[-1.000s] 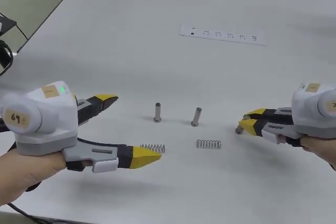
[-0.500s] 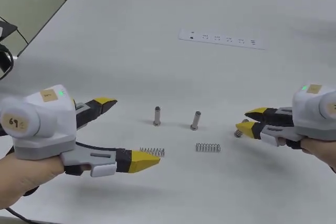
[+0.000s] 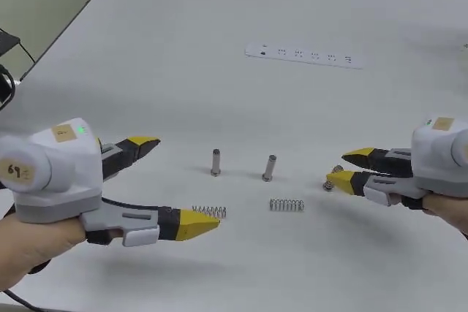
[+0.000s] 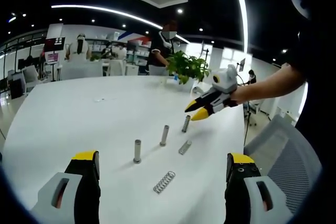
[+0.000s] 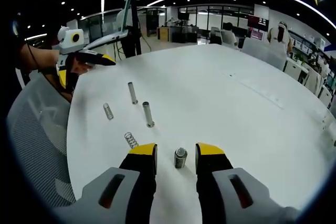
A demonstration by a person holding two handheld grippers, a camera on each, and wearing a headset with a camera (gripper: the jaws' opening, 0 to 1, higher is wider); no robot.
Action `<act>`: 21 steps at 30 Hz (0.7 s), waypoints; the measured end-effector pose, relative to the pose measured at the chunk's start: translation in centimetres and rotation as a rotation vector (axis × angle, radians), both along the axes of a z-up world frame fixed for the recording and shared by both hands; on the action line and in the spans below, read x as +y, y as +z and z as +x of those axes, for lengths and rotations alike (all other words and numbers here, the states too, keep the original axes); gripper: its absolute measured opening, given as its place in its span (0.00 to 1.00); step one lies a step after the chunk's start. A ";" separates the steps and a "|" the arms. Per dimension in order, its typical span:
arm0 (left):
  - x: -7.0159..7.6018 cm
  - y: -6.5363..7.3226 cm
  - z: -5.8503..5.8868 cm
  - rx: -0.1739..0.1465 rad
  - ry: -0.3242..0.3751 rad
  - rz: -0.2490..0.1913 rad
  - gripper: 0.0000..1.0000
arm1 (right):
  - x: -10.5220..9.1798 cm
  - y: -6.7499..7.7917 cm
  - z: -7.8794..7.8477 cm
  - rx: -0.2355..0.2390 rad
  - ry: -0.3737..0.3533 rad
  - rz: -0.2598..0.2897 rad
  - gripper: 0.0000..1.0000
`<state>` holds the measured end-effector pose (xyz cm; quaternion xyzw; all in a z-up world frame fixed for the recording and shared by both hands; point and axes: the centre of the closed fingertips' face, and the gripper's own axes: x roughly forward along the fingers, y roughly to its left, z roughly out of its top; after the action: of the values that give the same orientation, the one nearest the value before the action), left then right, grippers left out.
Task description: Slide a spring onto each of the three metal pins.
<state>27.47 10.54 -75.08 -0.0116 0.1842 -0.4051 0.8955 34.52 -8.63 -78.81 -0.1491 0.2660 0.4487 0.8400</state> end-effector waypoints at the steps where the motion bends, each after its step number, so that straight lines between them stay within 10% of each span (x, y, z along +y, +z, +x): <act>1: 0.0 0.0 0.0 -0.001 0.000 0.000 0.98 | 0.0 0.1 -0.1 -0.003 0.001 -0.001 0.28; 21: 0.3 0.3 -0.1 -0.004 0.004 -0.002 0.98 | -0.1 1.5 -1.4 -0.032 0.039 0.012 0.29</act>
<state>27.41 10.83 -74.79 -0.0118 0.1820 -0.4036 0.8966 33.11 -8.73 -77.31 -0.1563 0.2466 0.4641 0.8363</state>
